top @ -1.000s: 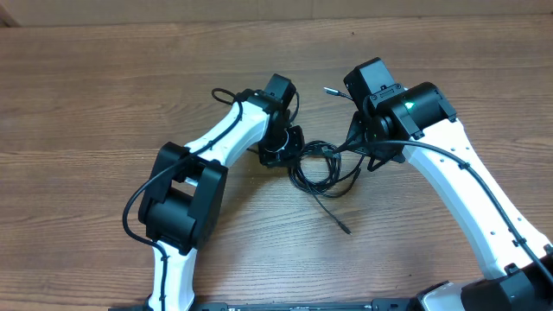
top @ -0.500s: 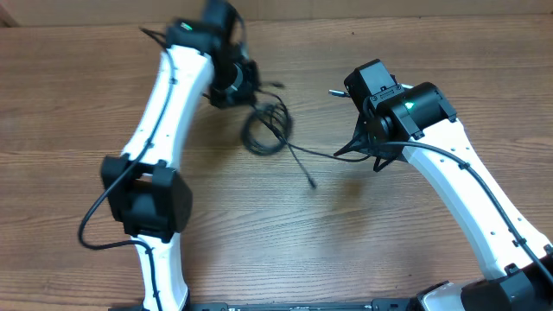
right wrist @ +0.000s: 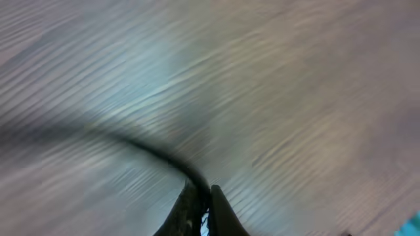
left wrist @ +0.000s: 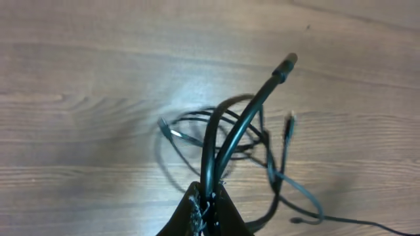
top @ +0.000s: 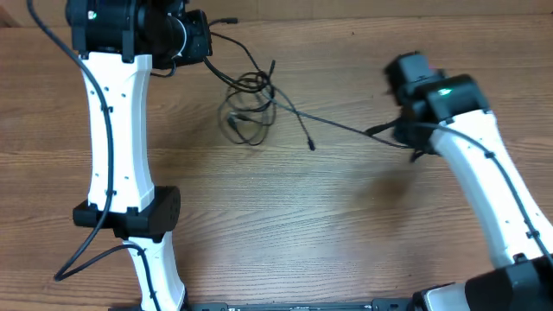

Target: Untangle cables

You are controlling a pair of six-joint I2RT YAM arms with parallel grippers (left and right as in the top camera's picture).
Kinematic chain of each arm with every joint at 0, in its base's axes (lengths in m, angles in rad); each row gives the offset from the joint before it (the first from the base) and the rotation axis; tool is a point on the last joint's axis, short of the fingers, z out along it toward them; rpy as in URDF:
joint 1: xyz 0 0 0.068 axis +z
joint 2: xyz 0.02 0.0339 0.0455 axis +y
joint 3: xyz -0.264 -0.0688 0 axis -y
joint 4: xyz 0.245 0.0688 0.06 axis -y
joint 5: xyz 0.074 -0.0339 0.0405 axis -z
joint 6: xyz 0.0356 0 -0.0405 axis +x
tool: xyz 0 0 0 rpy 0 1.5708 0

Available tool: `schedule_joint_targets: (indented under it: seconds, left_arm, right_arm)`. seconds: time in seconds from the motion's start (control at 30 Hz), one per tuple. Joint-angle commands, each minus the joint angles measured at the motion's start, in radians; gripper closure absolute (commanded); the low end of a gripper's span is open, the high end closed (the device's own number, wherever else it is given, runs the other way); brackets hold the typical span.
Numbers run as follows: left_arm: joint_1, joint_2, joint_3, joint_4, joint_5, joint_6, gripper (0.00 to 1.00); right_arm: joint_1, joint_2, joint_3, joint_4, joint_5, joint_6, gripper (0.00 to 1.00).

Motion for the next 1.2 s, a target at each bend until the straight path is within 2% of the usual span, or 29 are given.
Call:
schedule_joint_targets:
  seconds: [0.0, 0.23, 0.3, 0.43, 0.63, 0.7, 0.73, 0.8, 0.9, 0.93, 0.97, 1.0, 1.17]
  left_arm:
    - [0.011, -0.085, 0.038, 0.002, -0.056, 0.03, 0.96]
    - [0.011, -0.168, 0.038, 0.002, -0.063, 0.031, 0.96]
    - [0.011, -0.198, 0.038, 0.002, -0.109, 0.031, 0.96]
    - [0.011, -0.239, 0.038, 0.002, -0.167, 0.031, 0.96]
    - [0.011, -0.247, 0.035, 0.002, -0.158, 0.03, 0.96]
    - [0.009, -0.247, 0.025, 0.002, -0.134, 0.031, 0.96]
    - [0.009, -0.247, 0.022, 0.002, -0.117, 0.031, 0.96]
    - [0.009, -0.247, 0.012, 0.002, -0.066, 0.055, 0.96]
    - [0.009, -0.247, -0.003, 0.002, 0.078, 0.14, 0.96]
    - [0.009, -0.247, -0.008, 0.002, 0.119, 0.16, 0.96]
    - [0.009, -0.247, -0.014, 0.002, 0.172, 0.183, 0.96]
    - [0.009, -0.247, -0.019, 0.002, 0.206, 0.199, 0.96]
    - [0.009, -0.23, -0.046, 0.002, 0.348, 0.256, 0.96]
  right_arm:
    - [-0.151, -0.021, -0.067, 0.037, 0.058, 0.006, 0.96]
    - [-0.38, -0.021, -0.171, 0.177, 0.032, -0.069, 0.96]
    - [-0.473, -0.021, -0.181, 0.196, 0.009, -0.069, 0.96]
    - [-0.6, -0.021, -0.181, 0.219, -0.13, -0.108, 0.96]
    - [-0.645, -0.021, -0.181, 0.256, -0.327, -0.221, 0.96]
    - [-0.627, -0.021, -0.181, 0.268, -0.459, -0.328, 0.96]
    - [-0.618, -0.021, -0.181, 0.275, -0.541, -0.397, 0.92]
    - [-0.594, -0.021, -0.181, 0.286, -0.786, -0.58, 0.74]
    - [-0.563, -0.021, -0.181, 0.292, -1.046, -0.758, 0.21]
    - [-0.554, -0.021, -0.181, 0.295, -1.105, -0.79, 0.11]
    - [-0.546, -0.021, -0.181, 0.297, -1.154, -0.816, 0.04]
    - [-0.539, -0.021, -0.181, 0.296, -1.2, -0.837, 0.01]
    - [-0.488, -0.021, -0.181, 0.267, -1.439, -0.963, 0.0]
